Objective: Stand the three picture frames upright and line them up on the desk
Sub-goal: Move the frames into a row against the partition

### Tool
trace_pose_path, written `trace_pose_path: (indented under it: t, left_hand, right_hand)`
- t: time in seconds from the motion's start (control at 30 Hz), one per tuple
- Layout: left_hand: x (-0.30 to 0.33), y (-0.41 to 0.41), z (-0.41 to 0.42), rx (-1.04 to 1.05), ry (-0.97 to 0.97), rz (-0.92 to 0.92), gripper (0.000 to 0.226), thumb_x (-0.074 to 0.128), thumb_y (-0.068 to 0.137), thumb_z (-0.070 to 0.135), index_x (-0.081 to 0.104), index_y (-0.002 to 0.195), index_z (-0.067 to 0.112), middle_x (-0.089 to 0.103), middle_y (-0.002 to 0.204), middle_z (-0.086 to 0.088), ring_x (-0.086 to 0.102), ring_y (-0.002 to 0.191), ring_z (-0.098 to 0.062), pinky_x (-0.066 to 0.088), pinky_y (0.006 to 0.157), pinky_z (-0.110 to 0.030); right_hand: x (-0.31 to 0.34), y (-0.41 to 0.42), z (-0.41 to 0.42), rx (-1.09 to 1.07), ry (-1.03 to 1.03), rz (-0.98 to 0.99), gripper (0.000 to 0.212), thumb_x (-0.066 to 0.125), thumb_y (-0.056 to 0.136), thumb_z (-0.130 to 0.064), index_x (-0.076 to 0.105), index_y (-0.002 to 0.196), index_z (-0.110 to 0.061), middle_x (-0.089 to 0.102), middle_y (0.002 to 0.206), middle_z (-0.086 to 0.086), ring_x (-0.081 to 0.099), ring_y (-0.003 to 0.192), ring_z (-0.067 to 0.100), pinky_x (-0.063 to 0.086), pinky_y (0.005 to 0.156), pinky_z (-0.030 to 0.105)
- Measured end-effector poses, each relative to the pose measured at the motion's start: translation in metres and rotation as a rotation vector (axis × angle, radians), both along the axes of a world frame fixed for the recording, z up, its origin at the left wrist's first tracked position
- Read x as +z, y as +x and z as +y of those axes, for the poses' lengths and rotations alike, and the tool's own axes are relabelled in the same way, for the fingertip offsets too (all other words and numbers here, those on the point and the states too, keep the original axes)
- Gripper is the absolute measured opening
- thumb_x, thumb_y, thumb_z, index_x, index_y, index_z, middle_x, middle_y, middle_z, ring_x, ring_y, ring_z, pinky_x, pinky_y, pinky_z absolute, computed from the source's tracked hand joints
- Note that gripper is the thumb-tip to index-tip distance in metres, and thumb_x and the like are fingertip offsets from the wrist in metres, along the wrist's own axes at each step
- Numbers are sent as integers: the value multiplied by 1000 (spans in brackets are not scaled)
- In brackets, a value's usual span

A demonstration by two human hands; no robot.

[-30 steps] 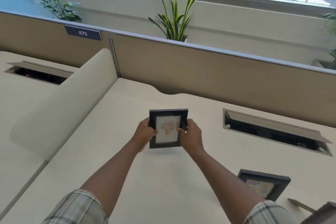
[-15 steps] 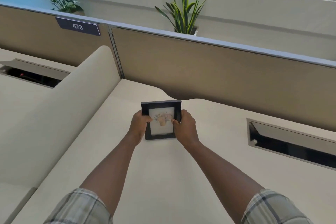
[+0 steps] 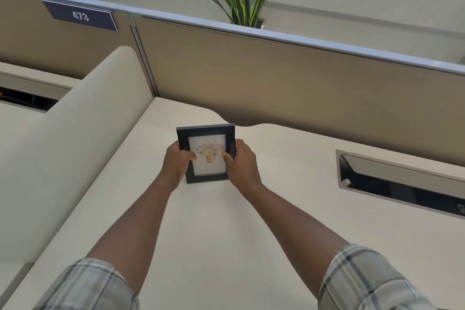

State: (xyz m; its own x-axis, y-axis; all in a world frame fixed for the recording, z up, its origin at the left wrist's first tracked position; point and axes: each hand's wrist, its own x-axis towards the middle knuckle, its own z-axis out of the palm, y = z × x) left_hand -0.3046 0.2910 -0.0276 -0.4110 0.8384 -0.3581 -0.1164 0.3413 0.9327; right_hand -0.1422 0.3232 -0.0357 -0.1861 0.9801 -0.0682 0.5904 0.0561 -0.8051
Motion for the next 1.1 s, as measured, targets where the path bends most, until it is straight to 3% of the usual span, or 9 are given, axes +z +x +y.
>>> trace_pose_path:
  t: [0.13,0.73,0.87,0.93,1.03,1.1]
  left_hand:
    - [-1,0,-2,27,12,7,44,54,78,-14,58,115,8,65,113,-13,58,107,-31,52,80,-34]
    - [-3,-5,-1,33,-27,52,54,57,72,-17,56,120,8,63,122,-18,56,118,-37,52,98,-51]
    - [-9,-5,-2,29,-59,126,56,56,75,-15,48,124,11,60,119,-13,56,113,-31,57,85,-43]
    - [-8,-1,-15,149,-92,238,51,57,76,-9,45,121,11,58,112,-9,57,104,-27,55,80,-39]
    - [-6,17,-50,378,-116,482,29,59,70,-4,50,96,7,56,90,-8,55,82,-27,45,65,-32]
    - [0,39,-80,347,-72,558,16,57,69,-3,49,80,5,52,74,-7,48,67,-26,35,53,-28]
  right_hand:
    - [-2,-6,0,2,1,-9,24,58,95,-23,50,117,-15,60,118,6,57,108,22,55,89,43]
    - [1,-15,6,7,-12,-4,23,58,94,-19,51,116,-12,60,117,9,57,108,25,54,87,40]
    - [1,-11,3,1,-47,15,43,62,93,-20,46,132,-12,56,129,8,53,121,25,50,97,36]
    - [1,-2,-7,-26,-75,27,57,63,93,-22,37,143,-10,49,138,8,47,128,23,43,101,32]
    - [-1,17,-30,-62,-60,25,46,60,94,-23,43,135,-12,53,131,7,51,121,20,40,92,24]
    - [2,34,-54,-81,-28,39,31,58,95,-20,51,123,-12,58,119,6,55,112,20,40,86,23]
